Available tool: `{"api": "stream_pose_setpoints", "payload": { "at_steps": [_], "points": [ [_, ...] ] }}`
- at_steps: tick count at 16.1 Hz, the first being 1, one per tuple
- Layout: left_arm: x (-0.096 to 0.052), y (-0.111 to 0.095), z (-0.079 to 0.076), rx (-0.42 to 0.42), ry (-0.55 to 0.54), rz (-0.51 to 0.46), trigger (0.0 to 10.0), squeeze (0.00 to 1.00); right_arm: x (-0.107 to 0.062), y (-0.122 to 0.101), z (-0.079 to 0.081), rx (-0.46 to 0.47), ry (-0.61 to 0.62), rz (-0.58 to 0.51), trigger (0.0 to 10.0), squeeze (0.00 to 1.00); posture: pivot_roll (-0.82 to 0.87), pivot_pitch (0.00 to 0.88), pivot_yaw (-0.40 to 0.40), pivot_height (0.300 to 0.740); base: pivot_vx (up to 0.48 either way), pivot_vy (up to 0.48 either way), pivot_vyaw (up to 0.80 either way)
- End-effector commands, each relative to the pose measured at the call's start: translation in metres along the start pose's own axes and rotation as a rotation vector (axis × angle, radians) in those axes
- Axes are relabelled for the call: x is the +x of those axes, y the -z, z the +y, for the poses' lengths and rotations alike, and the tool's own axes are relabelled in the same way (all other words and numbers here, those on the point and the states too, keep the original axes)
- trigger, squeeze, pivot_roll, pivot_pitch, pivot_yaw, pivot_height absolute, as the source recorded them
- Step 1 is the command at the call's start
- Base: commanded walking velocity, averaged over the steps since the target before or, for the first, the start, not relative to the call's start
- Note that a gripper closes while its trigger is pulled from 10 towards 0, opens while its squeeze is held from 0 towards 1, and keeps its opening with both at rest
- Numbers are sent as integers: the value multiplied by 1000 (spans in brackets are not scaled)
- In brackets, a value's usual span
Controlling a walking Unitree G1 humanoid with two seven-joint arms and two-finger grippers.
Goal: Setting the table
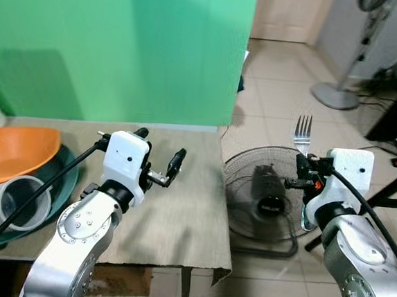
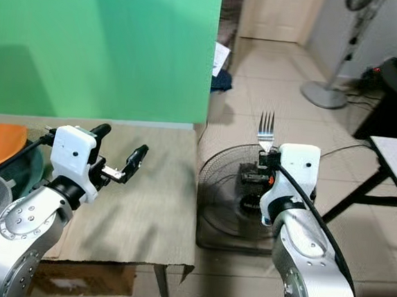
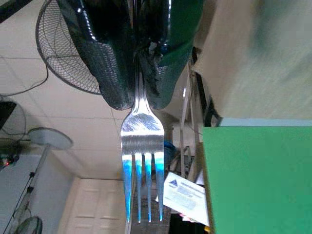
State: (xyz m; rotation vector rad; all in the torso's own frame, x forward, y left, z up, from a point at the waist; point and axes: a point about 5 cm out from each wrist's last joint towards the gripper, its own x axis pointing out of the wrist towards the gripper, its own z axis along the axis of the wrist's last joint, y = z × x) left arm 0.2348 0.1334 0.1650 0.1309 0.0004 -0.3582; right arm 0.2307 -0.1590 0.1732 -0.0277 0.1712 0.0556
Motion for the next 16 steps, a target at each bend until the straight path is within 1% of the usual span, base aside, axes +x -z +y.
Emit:
{"api": "stream_pose_setpoints", "payload": {
  "at_steps": [1, 5, 11, 13, 16],
  "points": [
    [1, -1, 1, 8, -1, -5, 10000, 0, 0, 0, 0, 2, -4, 6, 10000, 0, 125, 0, 21, 740, 0, 0, -800],
    [2, -1, 1, 21, 6, -10, 10000, 0, -1, 0, 0, 4, -6, 9, 10000, 0, 123, 0, 21, 740, 0, 0, -800],
    [3, -1, 0, 25, 12, -10, 10000, 0, 0, -1, 1, 8, -2, 11, 10000, 0, 119, 0, 24, 740, 0, -307, -800],
    [4, 1, 1, -1, 0, -3, 10000, 0, 0, -1, 1, 12, -1, 11, 10000, 0, 118, 0, 24, 740, 0, 0, -247],
    [6, 1, 7, 17, -32, 5, 10000, 0, 2, -3, 2, -2, 3, 7, 10000, 0, 120, 0, 24, 740, 0, 0, 0]
  ]
}}
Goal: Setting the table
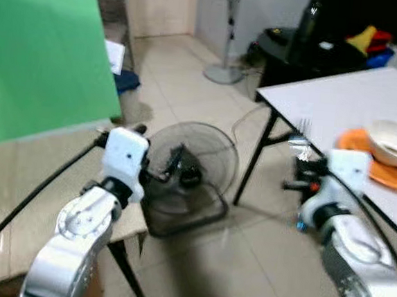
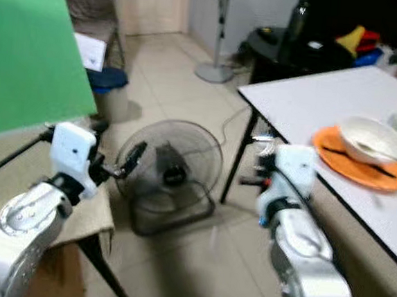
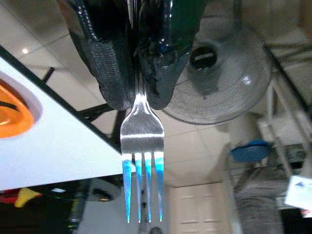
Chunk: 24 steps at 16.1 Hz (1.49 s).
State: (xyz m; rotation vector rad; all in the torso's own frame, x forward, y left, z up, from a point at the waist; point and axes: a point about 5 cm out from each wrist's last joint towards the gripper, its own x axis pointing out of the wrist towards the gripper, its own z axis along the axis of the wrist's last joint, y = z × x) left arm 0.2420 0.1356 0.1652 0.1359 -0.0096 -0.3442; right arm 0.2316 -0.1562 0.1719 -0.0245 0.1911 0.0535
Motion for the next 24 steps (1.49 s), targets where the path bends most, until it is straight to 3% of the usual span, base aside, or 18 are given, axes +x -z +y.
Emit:
{"api": "stream_pose_setpoints", "payload": {
  "at_steps": [1, 5, 11, 19, 24],
  "points": [
    [1, 0, 4, 7, -22, 3, 10000, 0, 2, -5, 0, -2, 3, -17, 10000, 0, 120, 0, 24, 740, 0, 0, 0],
    [5, -2, 7, -14, -26, -9, 10000, 0, 15, -12, 1, 16, 14, -38, 10000, 0, 112, 0, 31, 740, 139, 0, -319],
    [6, -2, 7, -24, -24, -15, 10000, 0, 19, -16, 1, 23, 17, -42, 10000, 0, 115, 0, 25, 740, 326, 0, -759],
    [4, 0, 7, -29, -7, -9, 10000, 0, 22, -22, -1, 11, 18, -39, 10000, 0, 110, 0, 24, 740, 336, 0, 0],
    [4, 0, 5, -34, 20, -15, 10000, 0, 28, -33, -6, -24, -1, -46, 10000, 0, 107, 0, 27, 740, 337, 0, -496]
  ]
}}
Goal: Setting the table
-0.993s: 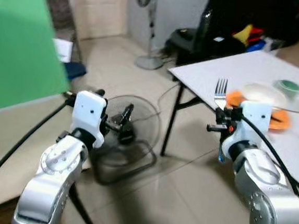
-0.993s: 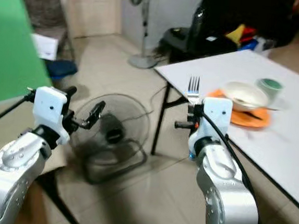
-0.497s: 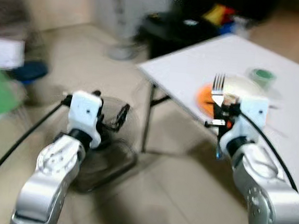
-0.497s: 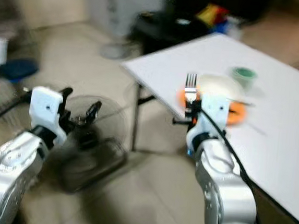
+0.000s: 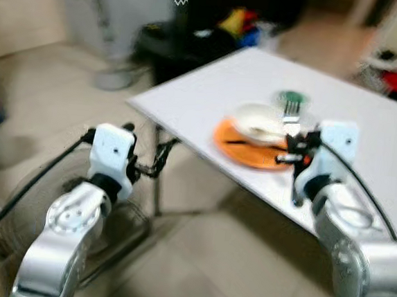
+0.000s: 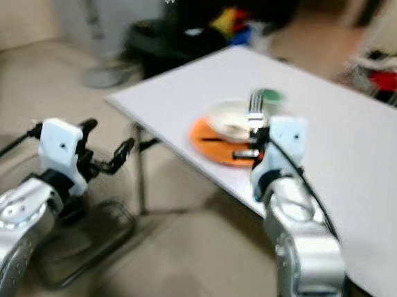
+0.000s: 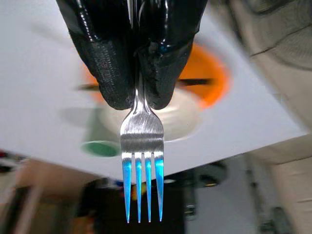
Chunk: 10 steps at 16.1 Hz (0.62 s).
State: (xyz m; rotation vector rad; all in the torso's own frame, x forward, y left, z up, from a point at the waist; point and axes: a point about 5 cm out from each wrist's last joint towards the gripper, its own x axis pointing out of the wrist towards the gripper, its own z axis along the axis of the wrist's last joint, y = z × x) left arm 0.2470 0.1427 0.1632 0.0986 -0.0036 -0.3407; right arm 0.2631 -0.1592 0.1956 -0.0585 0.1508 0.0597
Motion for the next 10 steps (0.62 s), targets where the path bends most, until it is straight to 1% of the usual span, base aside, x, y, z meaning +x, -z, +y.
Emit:
{"api": "stream_pose_setpoints", "payload": {
  "at_steps": [1, 3, 5, 6, 8, 10],
  "points": [
    [1, -3, -4, 3, 29, -15, 10000, 0, 3, -6, -2, -3, -21, -9, 10000, 0, 107, 0, 27, 740, 337, 0, 0],
    [1, -3, -5, 3, 37, -15, 10000, 0, 7, -10, -2, -36, -78, -7, 10000, 0, 107, 0, 26, 740, 337, 0, 0],
    [1, -3, -5, 3, 41, -15, 10000, 0, 14, -16, -2, -86, -175, 9, 10000, 0, 109, 0, 22, 740, 334, 0, 0],
    [1, -3, -5, 3, 42, -15, 10000, 0, 15, -17, -3, -99, -194, 17, 10000, 0, 111, 0, 20, 740, 334, 0, 0],
    [1, -2, -7, 2, 45, -16, 10000, 0, 25, -20, -6, -174, -266, 66, 10000, 0, 120, 0, 12, 740, 337, 0, 0],
    [0, -1, -8, 3, 50, -13, 10000, 0, 33, -20, -11, -217, -297, 108, 10000, 0, 120, 0, 8, 740, 334, 0, 0]
  ]
}}
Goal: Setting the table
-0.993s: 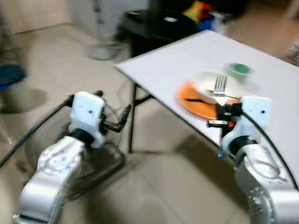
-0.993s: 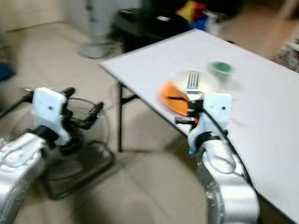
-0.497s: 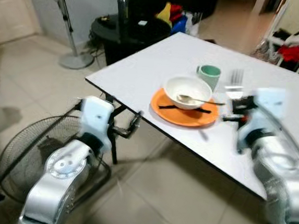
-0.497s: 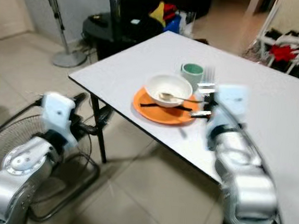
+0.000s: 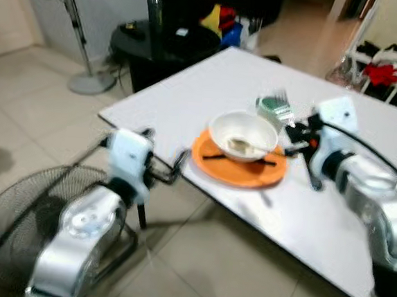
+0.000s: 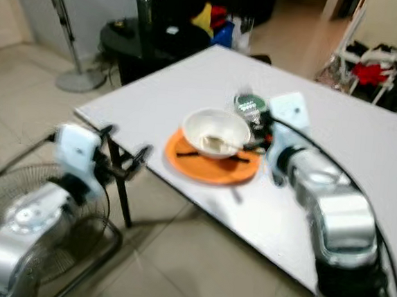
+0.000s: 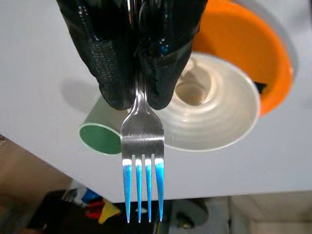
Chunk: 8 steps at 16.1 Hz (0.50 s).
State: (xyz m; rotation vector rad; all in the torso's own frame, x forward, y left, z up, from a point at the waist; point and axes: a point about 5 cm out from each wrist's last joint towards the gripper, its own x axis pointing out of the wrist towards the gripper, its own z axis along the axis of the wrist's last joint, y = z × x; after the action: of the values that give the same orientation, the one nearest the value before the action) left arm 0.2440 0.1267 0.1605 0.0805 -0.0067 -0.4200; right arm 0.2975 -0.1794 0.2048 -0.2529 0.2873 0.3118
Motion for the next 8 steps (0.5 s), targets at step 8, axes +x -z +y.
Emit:
{"api": "stream_pose_setpoints", "payload": {
  "at_steps": [8],
  "points": [
    [8, 10, 1, 96, 163, 65, 10000, 0, 38, -30, -23, -135, -159, 21, 10000, 0, 89, 0, 40, 740, 207, 0, 0]
  ]
}}
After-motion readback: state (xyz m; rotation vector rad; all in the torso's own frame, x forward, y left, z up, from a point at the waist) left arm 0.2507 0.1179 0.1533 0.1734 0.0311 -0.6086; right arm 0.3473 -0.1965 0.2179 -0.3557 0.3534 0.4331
